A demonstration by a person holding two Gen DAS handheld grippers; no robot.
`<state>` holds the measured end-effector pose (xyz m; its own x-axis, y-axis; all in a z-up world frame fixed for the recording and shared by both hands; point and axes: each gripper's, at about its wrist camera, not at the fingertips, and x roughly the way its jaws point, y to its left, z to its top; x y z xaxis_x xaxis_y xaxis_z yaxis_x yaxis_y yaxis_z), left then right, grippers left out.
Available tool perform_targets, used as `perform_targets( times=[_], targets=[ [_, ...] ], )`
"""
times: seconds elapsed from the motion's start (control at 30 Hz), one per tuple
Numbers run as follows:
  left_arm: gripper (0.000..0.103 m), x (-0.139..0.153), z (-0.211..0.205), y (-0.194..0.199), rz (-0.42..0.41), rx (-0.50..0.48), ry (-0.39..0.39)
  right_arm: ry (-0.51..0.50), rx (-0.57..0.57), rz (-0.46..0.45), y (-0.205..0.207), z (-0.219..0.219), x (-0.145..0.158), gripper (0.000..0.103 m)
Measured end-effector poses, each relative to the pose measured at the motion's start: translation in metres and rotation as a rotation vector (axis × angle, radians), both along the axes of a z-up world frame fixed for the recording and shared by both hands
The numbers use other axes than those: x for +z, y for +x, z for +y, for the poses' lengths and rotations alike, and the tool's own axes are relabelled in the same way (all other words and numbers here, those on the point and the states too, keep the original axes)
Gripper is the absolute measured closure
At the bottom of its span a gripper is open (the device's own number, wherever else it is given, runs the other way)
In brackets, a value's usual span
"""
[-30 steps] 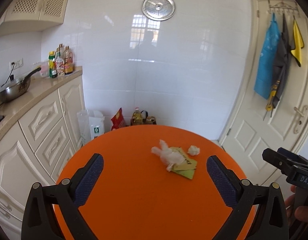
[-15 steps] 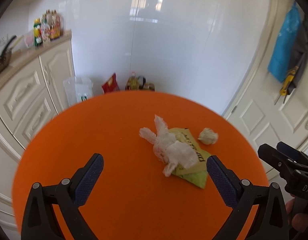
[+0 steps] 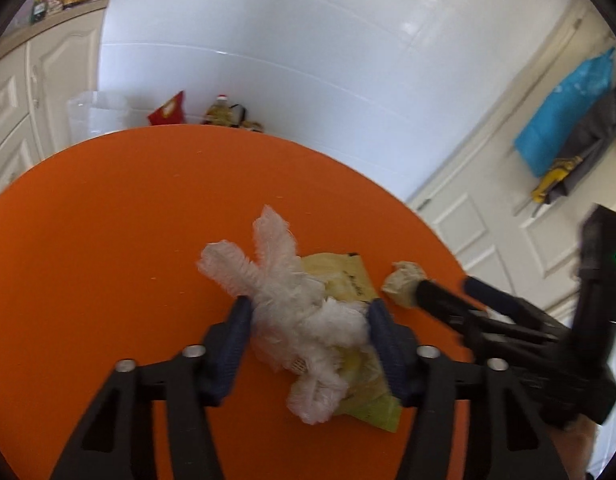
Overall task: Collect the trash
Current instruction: 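Grasp the white plastic bag with the left gripper while the right gripper grasps the paper ball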
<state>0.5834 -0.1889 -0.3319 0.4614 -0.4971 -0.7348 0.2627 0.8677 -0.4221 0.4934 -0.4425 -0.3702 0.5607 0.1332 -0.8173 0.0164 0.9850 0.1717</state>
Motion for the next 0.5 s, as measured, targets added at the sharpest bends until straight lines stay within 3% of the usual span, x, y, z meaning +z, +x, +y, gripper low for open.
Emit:
perform_targets(
  times=[0.07,0.13,0.23,0.5],
  targets=[
    [0.065,0.002,-0.005,0.008,-0.006,-0.019,-0.017,-0.011,0.015,0.018,0.007,0.007,-0.009,0.029],
    [0.073,0.004,-0.007,0.021,-0.013,-0.029,-0.025,-0.040,0.023,0.007,0.007,0.012,-0.011,0.036],
    [0.079,0.009,-0.010,0.039,-0.025,-0.030,-0.030,-0.016,0.039,0.003,0.004,0.015,-0.009,0.074],
    [0.082,0.033,-0.011,0.036,-0.120,-0.010,0.004,0.023,0.017,-0.045,-0.027,0.007,0.011,0.074]
  ],
)
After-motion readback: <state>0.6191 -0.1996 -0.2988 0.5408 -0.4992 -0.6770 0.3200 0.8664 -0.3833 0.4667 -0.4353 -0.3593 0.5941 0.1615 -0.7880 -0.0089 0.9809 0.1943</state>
